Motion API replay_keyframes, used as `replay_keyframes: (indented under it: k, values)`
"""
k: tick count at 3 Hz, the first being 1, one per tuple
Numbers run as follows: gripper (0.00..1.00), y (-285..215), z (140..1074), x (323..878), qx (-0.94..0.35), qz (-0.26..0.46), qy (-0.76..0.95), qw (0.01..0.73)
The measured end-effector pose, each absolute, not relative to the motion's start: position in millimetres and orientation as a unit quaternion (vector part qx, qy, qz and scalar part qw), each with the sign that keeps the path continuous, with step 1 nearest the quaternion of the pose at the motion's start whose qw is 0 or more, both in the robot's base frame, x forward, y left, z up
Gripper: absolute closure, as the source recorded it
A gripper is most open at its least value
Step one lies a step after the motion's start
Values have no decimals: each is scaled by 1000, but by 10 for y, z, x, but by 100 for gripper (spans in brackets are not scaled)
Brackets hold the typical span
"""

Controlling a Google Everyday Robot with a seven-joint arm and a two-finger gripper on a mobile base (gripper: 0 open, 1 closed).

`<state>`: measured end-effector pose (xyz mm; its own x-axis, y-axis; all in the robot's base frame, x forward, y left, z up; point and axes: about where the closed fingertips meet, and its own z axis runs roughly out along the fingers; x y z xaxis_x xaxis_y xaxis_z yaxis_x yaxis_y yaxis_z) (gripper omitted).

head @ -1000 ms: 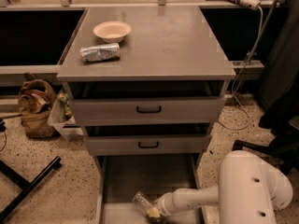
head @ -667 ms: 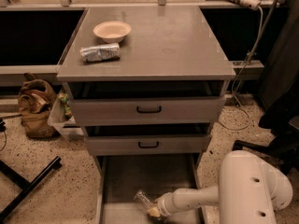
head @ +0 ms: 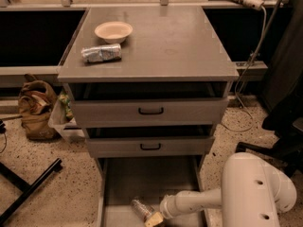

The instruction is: Place water bottle into bottom drawer

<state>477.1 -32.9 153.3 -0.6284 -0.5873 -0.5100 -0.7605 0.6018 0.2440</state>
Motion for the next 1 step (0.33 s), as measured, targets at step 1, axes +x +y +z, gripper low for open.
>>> replay_keyframes:
  k: [1]
  values:
    - [0, -329, 1533, 4771, -386, 225, 874, 193]
